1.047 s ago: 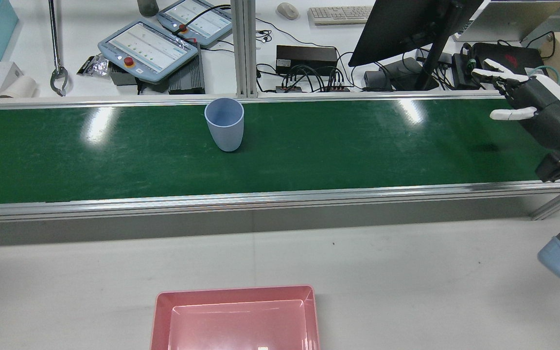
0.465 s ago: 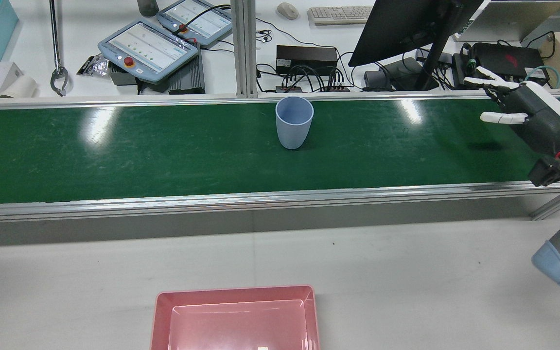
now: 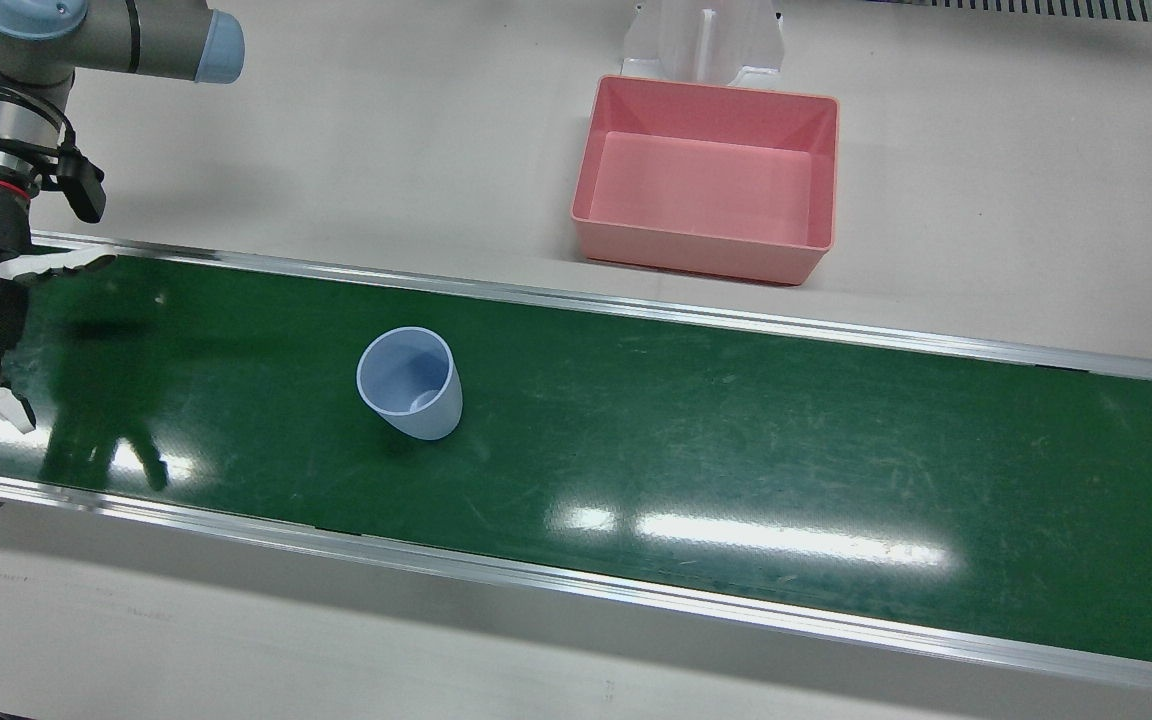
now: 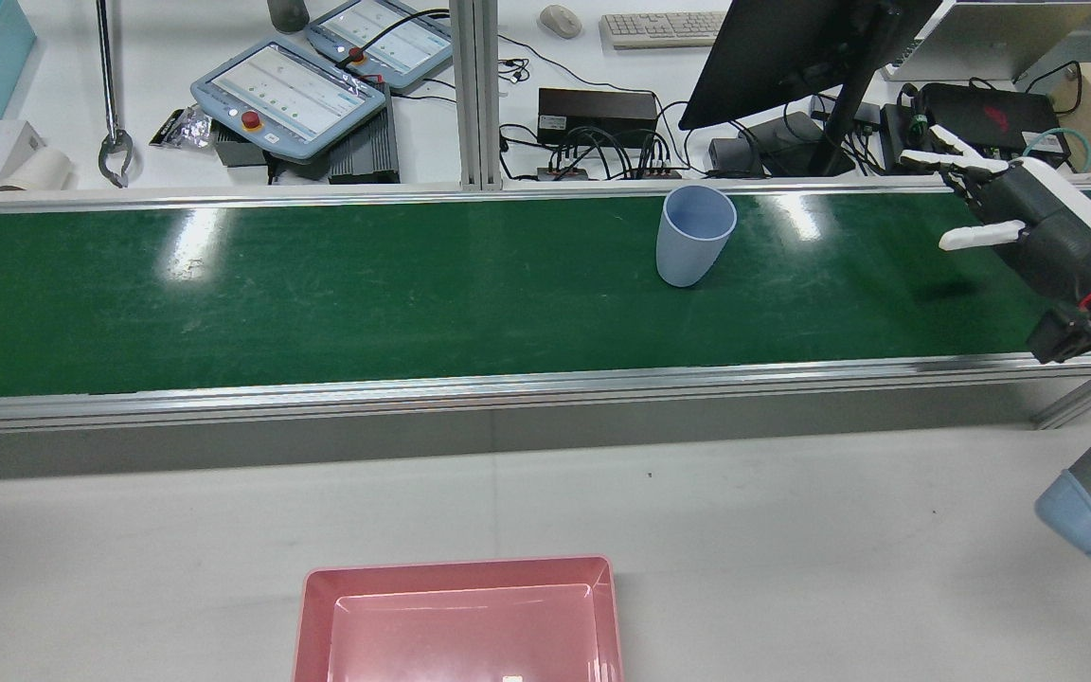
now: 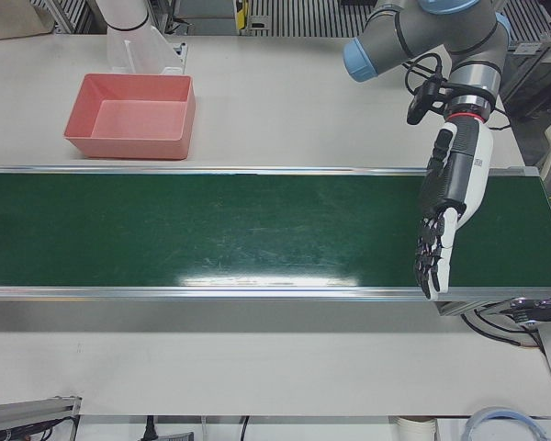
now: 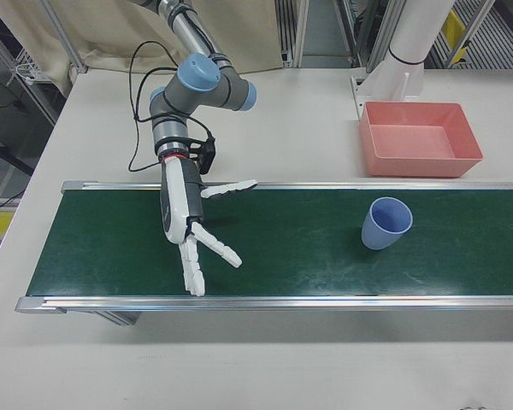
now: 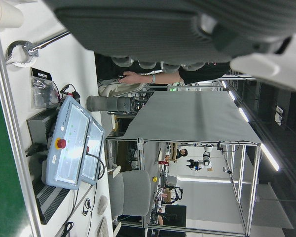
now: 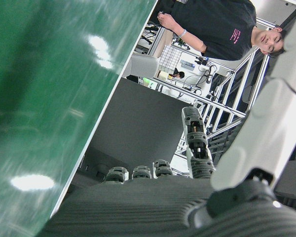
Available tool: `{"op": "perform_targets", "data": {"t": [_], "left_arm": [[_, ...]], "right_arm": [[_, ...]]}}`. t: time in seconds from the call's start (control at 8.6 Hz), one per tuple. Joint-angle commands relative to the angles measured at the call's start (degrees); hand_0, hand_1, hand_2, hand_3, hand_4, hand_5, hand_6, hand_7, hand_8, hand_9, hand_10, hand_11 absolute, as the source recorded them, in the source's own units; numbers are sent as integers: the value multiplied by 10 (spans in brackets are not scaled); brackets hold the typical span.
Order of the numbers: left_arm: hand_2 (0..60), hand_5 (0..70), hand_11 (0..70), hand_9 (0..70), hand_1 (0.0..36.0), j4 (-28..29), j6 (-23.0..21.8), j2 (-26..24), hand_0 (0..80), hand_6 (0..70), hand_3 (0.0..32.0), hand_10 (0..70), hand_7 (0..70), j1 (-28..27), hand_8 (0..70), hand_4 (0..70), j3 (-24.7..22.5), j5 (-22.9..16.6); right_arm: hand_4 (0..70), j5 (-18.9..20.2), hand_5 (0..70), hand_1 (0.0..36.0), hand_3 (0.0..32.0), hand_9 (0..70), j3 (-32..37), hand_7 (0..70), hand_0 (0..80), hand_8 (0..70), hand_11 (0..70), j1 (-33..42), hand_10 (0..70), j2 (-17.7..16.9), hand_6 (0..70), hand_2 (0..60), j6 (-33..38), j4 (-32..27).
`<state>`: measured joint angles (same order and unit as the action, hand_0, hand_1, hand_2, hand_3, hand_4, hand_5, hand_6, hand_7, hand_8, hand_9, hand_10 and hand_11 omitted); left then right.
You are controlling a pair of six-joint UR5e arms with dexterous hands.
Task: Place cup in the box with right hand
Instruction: 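Move the right hand onto the blue cup and close fingers around it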
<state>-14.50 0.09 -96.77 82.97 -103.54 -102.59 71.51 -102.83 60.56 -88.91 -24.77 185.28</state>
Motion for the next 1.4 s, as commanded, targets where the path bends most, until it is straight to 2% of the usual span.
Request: {"op": "perform_targets", "data": {"t": [0.0, 0.12, 0.23, 0.35, 0.58, 0.7, 0.81, 0.93, 1.05, 1.16, 1.28], "left_arm": [[0, 0, 0, 0, 0, 0, 0, 0, 0, 0, 0, 0, 0, 0, 0, 0, 0, -1], [0, 0, 0, 0, 0, 0, 0, 0, 0, 0, 0, 0, 0, 0, 0, 0, 0, -1], [0, 0, 0, 0, 0, 0, 0, 0, 0, 0, 0, 0, 0, 0, 0, 0, 0, -1], [0, 0, 0, 0, 0, 0, 0, 0, 0, 0, 0, 0, 0, -1, 0, 0, 0, 0], [0, 0, 0, 0, 0, 0, 0, 0, 0, 0, 0, 0, 0, 0, 0, 0, 0, -1], [0, 0, 0, 0, 0, 0, 0, 0, 0, 0, 0, 0, 0, 0, 0, 0, 0, 0], [0, 0, 0, 0, 0, 0, 0, 0, 0, 0, 0, 0, 0, 0, 0, 0, 0, -1], [0, 0, 0, 0, 0, 0, 0, 0, 0, 0, 0, 0, 0, 0, 0, 0, 0, -1], [0, 0, 0, 0, 0, 0, 0, 0, 0, 0, 0, 0, 0, -1, 0, 0, 0, 0], [0, 0, 0, 0, 0, 0, 0, 0, 0, 0, 0, 0, 0, 0, 0, 0, 0, 0], [0, 0, 0, 0, 0, 0, 0, 0, 0, 0, 0, 0, 0, 0, 0, 0, 0, -1]], "right_arm": [[125, 0, 32, 83, 0, 45, 0, 95, 450, 12, 40, -5, 19, 1, 33, 67, -1, -1], [106, 0, 32, 102, 0, 46, 0, 98, 436, 12, 40, -10, 19, 1, 34, 137, -1, -1], [133, 0, 32, 85, 0, 47, 0, 101, 450, 12, 40, -14, 19, 3, 34, 70, -2, -1], [148, -1, 31, 76, 0, 46, 0, 100, 457, 11, 40, -20, 19, 4, 35, 35, -2, -1], [154, -1, 31, 77, 0, 47, 0, 108, 457, 11, 40, -32, 19, 12, 36, 37, -4, 0], [170, -1, 31, 69, 0, 47, 0, 107, 464, 11, 41, -35, 20, 12, 36, 6, -5, 0], [172, -1, 31, 69, 0, 49, 0, 112, 463, 12, 42, -37, 21, 12, 37, 8, -5, 0], [184, -1, 30, 69, 0, 55, 0, 129, 461, 13, 47, -37, 25, 12, 42, 40, -1, 0], [161, -4, 86, 313, 0, 107, -3, 216, 477, 49, 127, -35, 69, 12, 76, 600, 2, -2], [271, -7, 187, 360, 0, 551, -4, 700, 756, 336, 406, -34, 252, 12, 246, 600, 2, -3], [343, -8, 223, 360, 0, 700, -4, 700, 773, 539, 636, -30, 427, 12, 367, 600, 5, -3]]}}
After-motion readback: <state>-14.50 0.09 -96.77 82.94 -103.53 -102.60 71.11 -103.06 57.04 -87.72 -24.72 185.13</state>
